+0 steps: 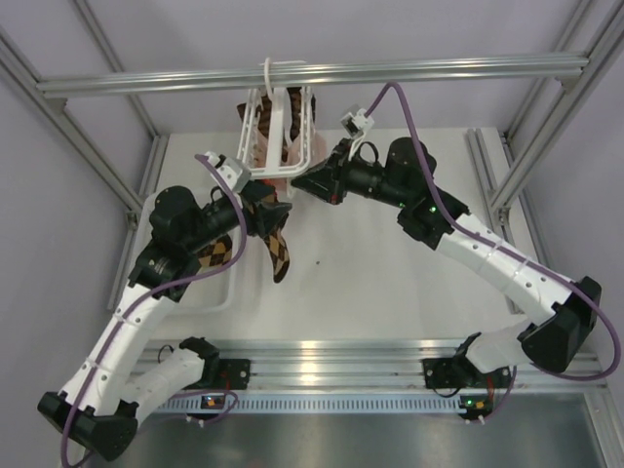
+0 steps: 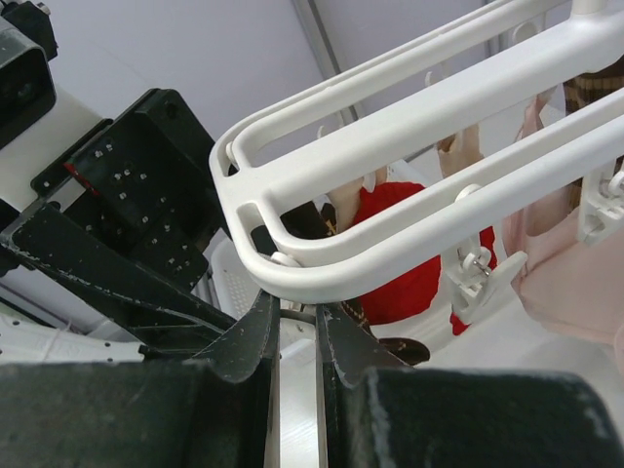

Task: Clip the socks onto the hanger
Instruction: Open the clamp at the hanger.

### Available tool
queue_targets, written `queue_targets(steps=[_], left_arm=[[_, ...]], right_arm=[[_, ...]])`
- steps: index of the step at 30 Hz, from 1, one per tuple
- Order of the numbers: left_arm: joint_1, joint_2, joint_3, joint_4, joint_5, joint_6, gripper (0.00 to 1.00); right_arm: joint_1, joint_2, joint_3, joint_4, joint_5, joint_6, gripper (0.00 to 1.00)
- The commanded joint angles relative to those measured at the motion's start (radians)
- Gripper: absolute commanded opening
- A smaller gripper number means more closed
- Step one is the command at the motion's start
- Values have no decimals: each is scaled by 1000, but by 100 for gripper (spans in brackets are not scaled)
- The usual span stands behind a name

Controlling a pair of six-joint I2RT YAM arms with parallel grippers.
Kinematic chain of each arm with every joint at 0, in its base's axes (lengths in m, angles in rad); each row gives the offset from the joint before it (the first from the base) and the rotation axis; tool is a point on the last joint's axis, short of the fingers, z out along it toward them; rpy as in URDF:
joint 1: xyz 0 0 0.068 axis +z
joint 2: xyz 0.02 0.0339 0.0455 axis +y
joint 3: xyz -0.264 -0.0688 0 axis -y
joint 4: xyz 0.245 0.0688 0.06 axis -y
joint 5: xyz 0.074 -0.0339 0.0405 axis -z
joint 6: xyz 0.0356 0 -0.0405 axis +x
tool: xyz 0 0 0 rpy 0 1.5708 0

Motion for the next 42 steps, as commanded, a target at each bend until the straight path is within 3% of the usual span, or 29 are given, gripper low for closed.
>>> queue_targets(steps=[1, 19, 22, 26, 28, 29, 30, 33, 39, 42], left_arm=[[-10, 3, -19, 164, -71, -31, 61], [-61, 44, -73, 327, -29, -62, 55], [-65, 49, -71, 327, -28, -62, 46], [-68, 53, -62, 308, -23, -83, 21], [-68, 52, -62, 296, -23, -109, 13], [-68, 52, -62, 290, -23, -120, 12], [-67, 50, -59, 284, -23, -126, 10], [-67, 42, -53, 267, 26, -152, 8], [-62, 58, -1, 216, 188, -197, 8], [-50, 84, 30, 201, 268, -220, 9]], right_arm=[[29, 9, 61, -4, 45, 1, 0], [68, 19, 78, -43, 119, -11, 0], [68, 16, 75, -41, 116, -8, 0], [66, 8, 65, -37, 117, -8, 0], [60, -1, 53, -31, 111, 4, 0], [48, -6, 50, -31, 107, 11, 4], [37, -7, 47, -31, 99, 26, 18], [-41, -20, 32, 0, -7, 56, 44], [-190, -46, -60, 187, -312, 139, 66], [-215, -35, -82, 326, -447, 178, 69]])
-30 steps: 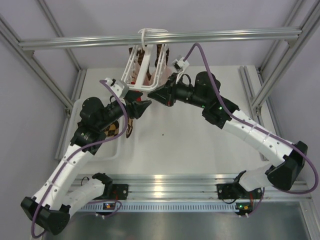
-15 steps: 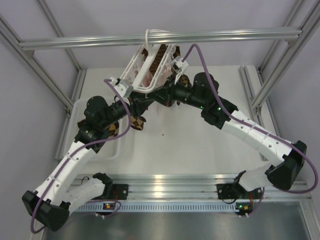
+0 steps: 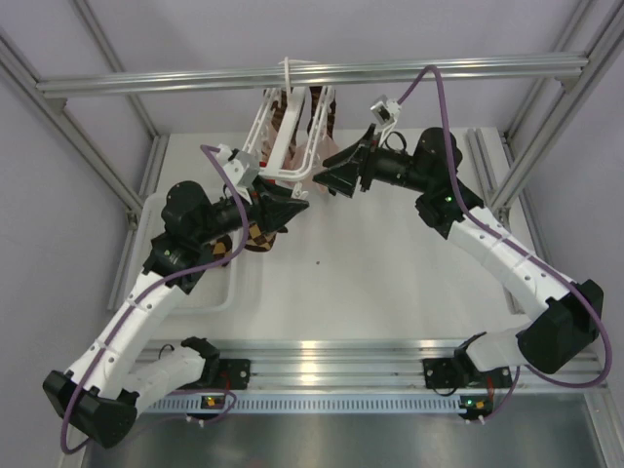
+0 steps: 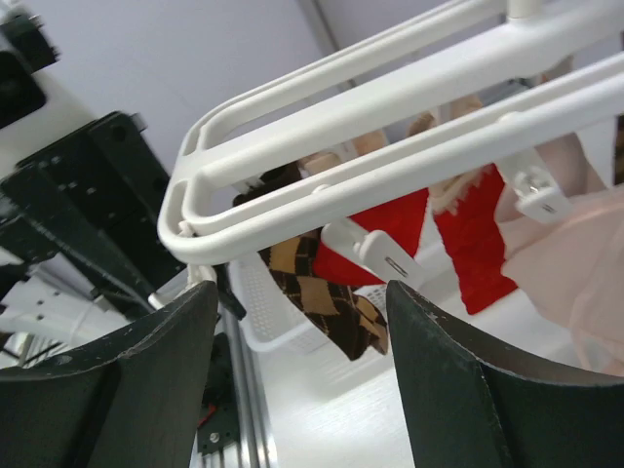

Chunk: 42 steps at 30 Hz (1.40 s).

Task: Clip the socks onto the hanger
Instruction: Open the clamp at the hanger.

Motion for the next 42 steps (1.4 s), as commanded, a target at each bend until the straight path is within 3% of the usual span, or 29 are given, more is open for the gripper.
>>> queue_targets(steps=[1, 8, 15, 21, 32, 42], left_arm=[[13, 23, 69, -9, 145, -63, 10], [41, 70, 125, -29, 234, -72, 11], [45, 89, 134, -26, 298, -64, 11], [45, 100, 134, -18, 326, -52, 10], [45, 112, 139, -26, 346, -38, 10], [45, 124, 143, -20, 349, -35, 11]], right_arm=[[-15, -24, -14, 250, -255, 75, 69], [-14, -28, -82, 488, -373, 161, 69], [1, -7, -86, 498, -406, 57, 77], [4, 47, -66, 551, -400, 73, 78], [24, 82, -88, 698, -353, 184, 69], [37, 94, -113, 723, -342, 216, 58]])
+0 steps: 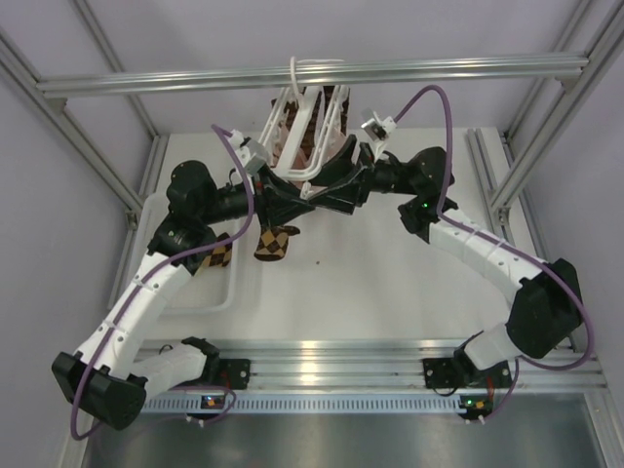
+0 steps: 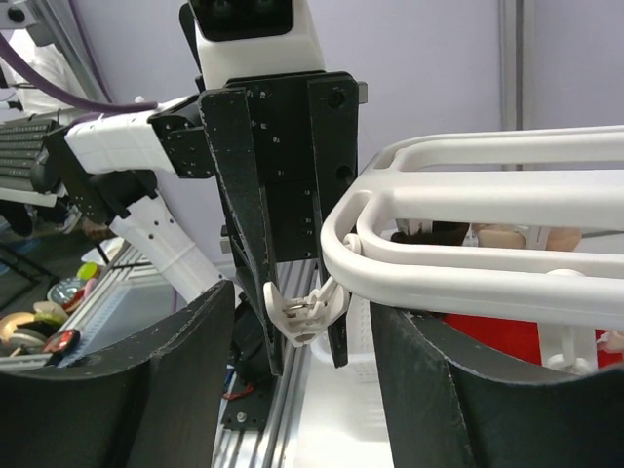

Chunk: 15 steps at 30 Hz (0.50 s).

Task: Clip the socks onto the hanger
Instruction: Open the clamp at the hanger.

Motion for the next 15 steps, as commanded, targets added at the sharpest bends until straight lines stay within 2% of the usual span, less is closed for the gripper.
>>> queue_targets(steps=[1, 5, 12, 13, 15], left_arm=[[-7, 1, 26, 8, 76, 6, 11], [-7, 9, 23, 14, 71, 1, 12], [-8, 12, 20, 15, 58, -3, 18], [-7, 12, 19, 11, 53, -3, 20], [-7, 4, 20, 0, 36, -2, 33]], right_arm=[[16, 6, 5, 97, 13, 18, 56], [19, 10, 10, 106, 21, 43, 49], [24, 15, 1, 115, 27, 67, 30], [24, 16, 1, 121, 29, 70, 27], [24, 19, 1, 126, 32, 79, 15]])
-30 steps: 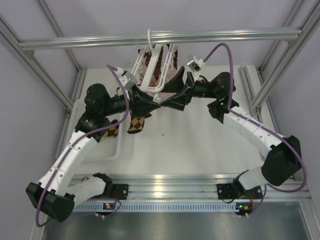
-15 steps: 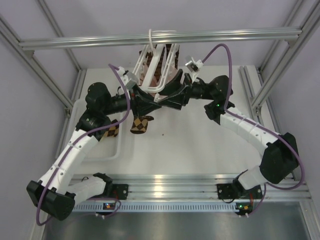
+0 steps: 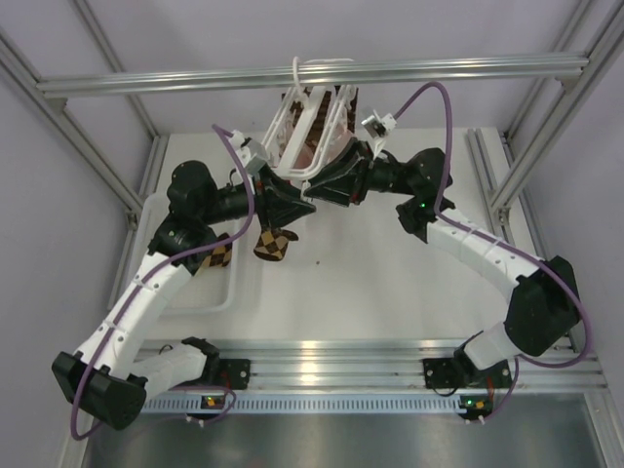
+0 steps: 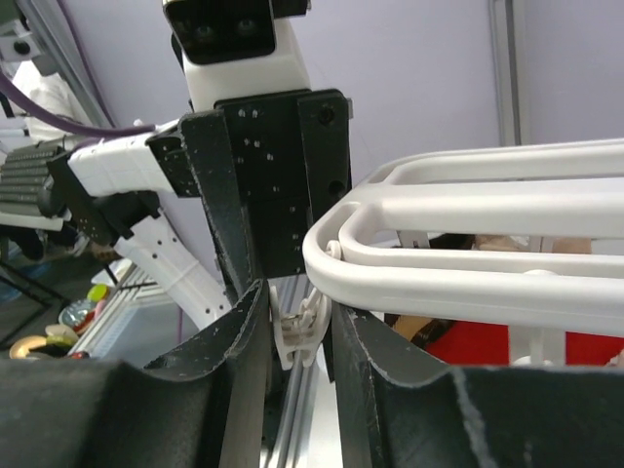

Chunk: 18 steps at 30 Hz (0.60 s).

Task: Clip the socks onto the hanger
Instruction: Open the clamp at the hanger.

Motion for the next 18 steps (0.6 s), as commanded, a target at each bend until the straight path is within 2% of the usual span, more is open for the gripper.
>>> queue_targets(steps=[1, 2, 5, 11, 18], left_arm=[[-8, 0, 20, -1, 32, 0, 38], [-8, -8, 23, -1, 23, 5, 46], [-8, -32, 30, -82, -17, 25, 52], [-7, -94, 60, -226, -123, 95, 54], [53, -161, 96, -362, -193, 158, 54]], right_arm=[[20, 4, 4, 84, 0, 17, 10], [20, 4, 4, 83, 1, 18, 1], [18, 5, 1, 83, 9, 21, 0], [13, 5, -1, 86, 16, 34, 0], [6, 5, -7, 90, 26, 70, 0]])
